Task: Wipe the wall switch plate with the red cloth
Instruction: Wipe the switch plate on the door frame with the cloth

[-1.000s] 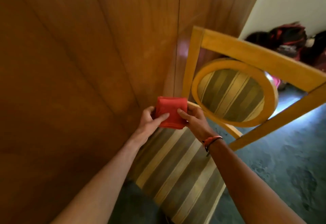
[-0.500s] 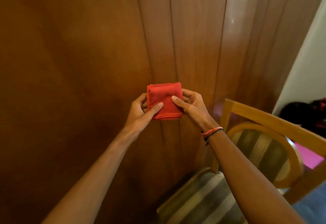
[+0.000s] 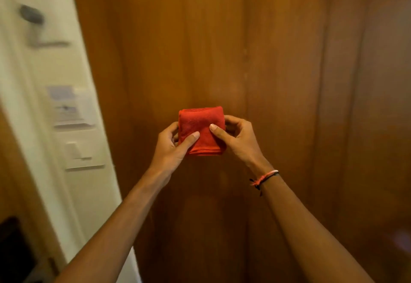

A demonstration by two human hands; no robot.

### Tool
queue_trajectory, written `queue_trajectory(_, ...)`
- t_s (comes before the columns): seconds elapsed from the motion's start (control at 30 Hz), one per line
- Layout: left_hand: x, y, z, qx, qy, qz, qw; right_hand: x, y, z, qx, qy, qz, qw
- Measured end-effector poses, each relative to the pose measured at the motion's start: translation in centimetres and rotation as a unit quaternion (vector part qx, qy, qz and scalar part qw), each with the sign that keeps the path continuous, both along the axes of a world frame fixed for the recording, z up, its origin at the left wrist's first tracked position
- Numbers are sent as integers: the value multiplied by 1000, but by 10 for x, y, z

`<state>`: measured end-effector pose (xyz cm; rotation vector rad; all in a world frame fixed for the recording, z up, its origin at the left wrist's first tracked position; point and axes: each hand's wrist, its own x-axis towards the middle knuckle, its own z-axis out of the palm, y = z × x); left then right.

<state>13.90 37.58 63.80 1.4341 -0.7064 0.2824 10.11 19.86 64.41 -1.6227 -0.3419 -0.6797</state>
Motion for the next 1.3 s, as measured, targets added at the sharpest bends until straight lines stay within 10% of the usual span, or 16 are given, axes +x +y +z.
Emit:
queue_trajectory(0.23,0,118,26,-36,-27,118,992,32,96,26,-117,-143,-109,977)
queue_trajectory(0.4,-9,176,34,-51,-33,180,982,70,122,25,-318,-266,-345,842)
queue_trajectory(0.63,1,228,40,-82,-26,264,961,126,133,21,-456,-261,-431,734)
queue_trajectory(0.9,43,242,48,-21,-15,414,910,143,130,15,-444,-288,-470,707)
queue_trajectory(1.1,52,223,41,87,-196,639,739,146,132,14,-434,-298,-480,702)
queue_trajectory(1.3,71,197,25,201,-248,611,724,148,132,12,-438,-301,-484,695)
